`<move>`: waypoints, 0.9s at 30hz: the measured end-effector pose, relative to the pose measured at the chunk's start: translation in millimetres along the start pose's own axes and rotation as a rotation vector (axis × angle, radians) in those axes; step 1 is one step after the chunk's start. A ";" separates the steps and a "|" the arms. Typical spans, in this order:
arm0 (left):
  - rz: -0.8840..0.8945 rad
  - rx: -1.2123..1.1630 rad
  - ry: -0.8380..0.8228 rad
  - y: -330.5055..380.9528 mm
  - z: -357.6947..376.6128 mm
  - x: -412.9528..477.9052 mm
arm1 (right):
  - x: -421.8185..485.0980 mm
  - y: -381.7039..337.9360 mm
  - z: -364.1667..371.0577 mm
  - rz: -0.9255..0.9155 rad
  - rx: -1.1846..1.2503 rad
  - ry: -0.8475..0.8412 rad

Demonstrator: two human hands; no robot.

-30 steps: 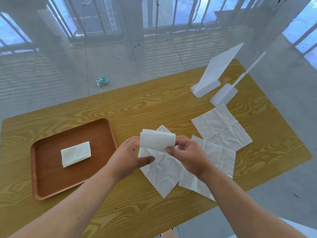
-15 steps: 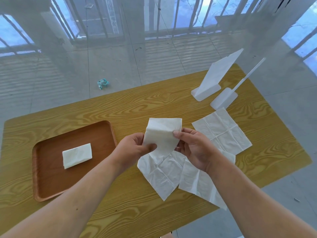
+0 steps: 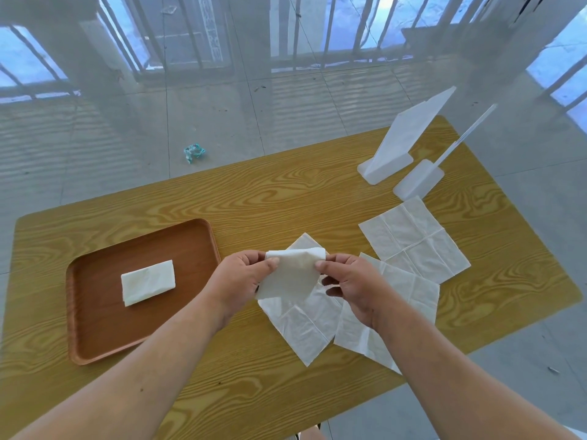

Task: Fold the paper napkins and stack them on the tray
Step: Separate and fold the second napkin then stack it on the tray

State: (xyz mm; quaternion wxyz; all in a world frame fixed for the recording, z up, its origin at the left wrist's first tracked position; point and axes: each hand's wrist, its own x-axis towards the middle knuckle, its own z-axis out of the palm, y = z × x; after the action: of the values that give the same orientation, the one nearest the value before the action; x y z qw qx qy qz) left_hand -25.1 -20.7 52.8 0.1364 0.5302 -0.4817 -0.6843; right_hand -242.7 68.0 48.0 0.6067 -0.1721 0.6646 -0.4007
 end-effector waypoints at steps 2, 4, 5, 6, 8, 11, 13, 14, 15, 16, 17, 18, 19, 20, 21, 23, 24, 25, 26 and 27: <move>-0.020 -0.037 -0.024 -0.8 -1.5 -1.0 | -2.4 -0.4 1.4 0.008 -0.007 -0.026; -0.038 -0.079 -0.026 -1.8 -0.2 -2.0 | -3.8 1.9 3.7 0.034 -0.043 -0.079; -0.044 -0.094 -0.019 -3.5 0.7 -1.7 | -4.5 3.5 5.4 0.049 -0.044 -0.111; -0.053 -0.111 -0.015 -3.2 1.9 -3.1 | -5.2 4.6 7.4 0.060 -0.024 -0.137; -0.063 -0.148 -0.020 -4.0 2.8 -3.3 | -6.2 4.8 11.1 0.044 0.037 -0.139; -0.046 -0.171 -0.018 -5.9 2.0 -1.9 | -6.0 4.5 14.5 -0.006 0.083 -0.042; -0.029 -0.161 -0.013 -9.1 0.0 -1.6 | -4.8 6.7 14.4 -0.046 0.127 -0.017; -0.019 -0.172 -0.023 -9.9 0.0 -3.0 | -5.4 7.1 14.5 -0.069 0.155 -0.025; -0.007 -0.188 -0.042 -11.1 -0.6 -3.5 | -6.3 6.7 14.5 -0.087 0.184 -0.042; -0.006 -0.214 -0.061 -9.8 -0.6 -5.3 | -7.6 5.0 14.6 -0.089 0.210 -0.060; -0.012 -0.237 -0.083 -9.4 -2.0 -6.1 | -8.4 3.3 13.9 -0.077 0.227 -0.079; -0.022 -0.244 -0.100 -6.9 -2.6 -7.8 | -8.5 2.4 13.2 -0.062 0.241 -0.102; -0.021 -0.220 -0.116 -6.2 -4.0 -8.5 | -8.2 2.0 11.9 -0.050 0.263 -0.131; -0.003 -0.186 -0.130 -5.3 -4.4 -9.2 | -7.8 1.3 10.6 -0.046 0.285 -0.165; 0.021 -0.142 -0.146 -5.1 -4.9 -9.8 | -7.9 -0.1 9.1 -0.047 0.292 -0.199; 0.078 -0.030 -0.113 -2.0 -4.1 -11.5 | -9.6 -3.8 7.2 -0.074 0.230 -0.241; 0.102 0.009 -0.077 -0.8 -3.8 -11.3 | -10.4 -4.9 7.1 -0.105 0.154 -0.247; 0.126 0.024 -0.047 -1.1 -4.2 -9.6 | -10.7 -5.4 7.3 -0.144 0.047 -0.234; 0.146 0.019 -0.032 -0.4 -4.5 -9.0 | -11.9 -6.6 7.9 -0.180 -0.065 -0.206; 0.164 0.004 -0.032 2.0 -4.7 -9.7 | -13.3 -8.2 8.9 -0.208 -0.151 -0.170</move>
State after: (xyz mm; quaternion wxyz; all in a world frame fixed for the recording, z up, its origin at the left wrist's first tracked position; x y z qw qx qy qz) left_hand -17.8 -17.3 60.3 0.1833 0.4781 -0.5270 -0.6783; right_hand -233.7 69.6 63.6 0.6014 -0.3186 0.6176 -0.3941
